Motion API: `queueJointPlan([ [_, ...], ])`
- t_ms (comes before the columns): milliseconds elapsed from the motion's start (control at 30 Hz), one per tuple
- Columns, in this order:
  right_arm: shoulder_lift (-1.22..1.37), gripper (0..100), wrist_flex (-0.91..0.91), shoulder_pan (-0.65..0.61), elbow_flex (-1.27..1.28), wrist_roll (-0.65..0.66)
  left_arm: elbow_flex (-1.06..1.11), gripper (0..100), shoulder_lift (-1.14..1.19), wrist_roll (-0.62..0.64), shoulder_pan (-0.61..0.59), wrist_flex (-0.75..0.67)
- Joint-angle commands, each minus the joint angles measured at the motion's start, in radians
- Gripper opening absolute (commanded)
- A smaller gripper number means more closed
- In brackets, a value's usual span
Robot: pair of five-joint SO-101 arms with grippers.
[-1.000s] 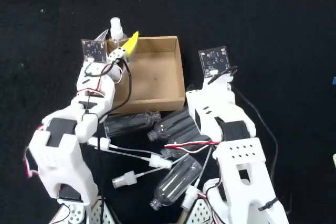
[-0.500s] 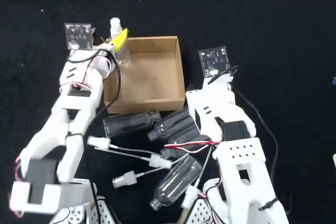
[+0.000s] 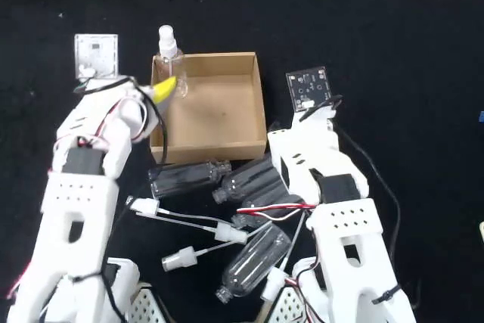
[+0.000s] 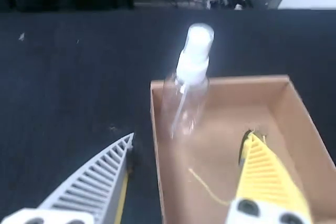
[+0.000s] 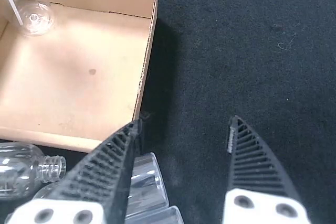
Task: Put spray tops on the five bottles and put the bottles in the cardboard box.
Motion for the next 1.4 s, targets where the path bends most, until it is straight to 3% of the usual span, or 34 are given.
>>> queueJointPlan([
  [0, 0.007, 24.3, -0.037, 0.018, 0.007, -0.002, -0.001, 30, -0.184, -0.078, -0.030, 0.281],
  [233, 0.007, 24.3, -0.089, 0.018, 0.035, 0.002, -0.004, 30, -0.301, -0.522, 0.044, 0.637],
  [367, 0.007, 24.3, -0.086, 0.018, 0.033, 0.002, 0.001, 30, -0.244, -0.681, 0.042, 0.760],
  [633, 0.007, 24.3, -0.086, 0.018, 0.035, 0.002, 0.001, 30, -0.080, -0.772, 0.050, 0.690],
  [1367, 0.002, 24.3, -0.084, 0.018, 0.035, 0.003, 0.124, 30, 0.089, -0.773, 0.076, 0.414],
])
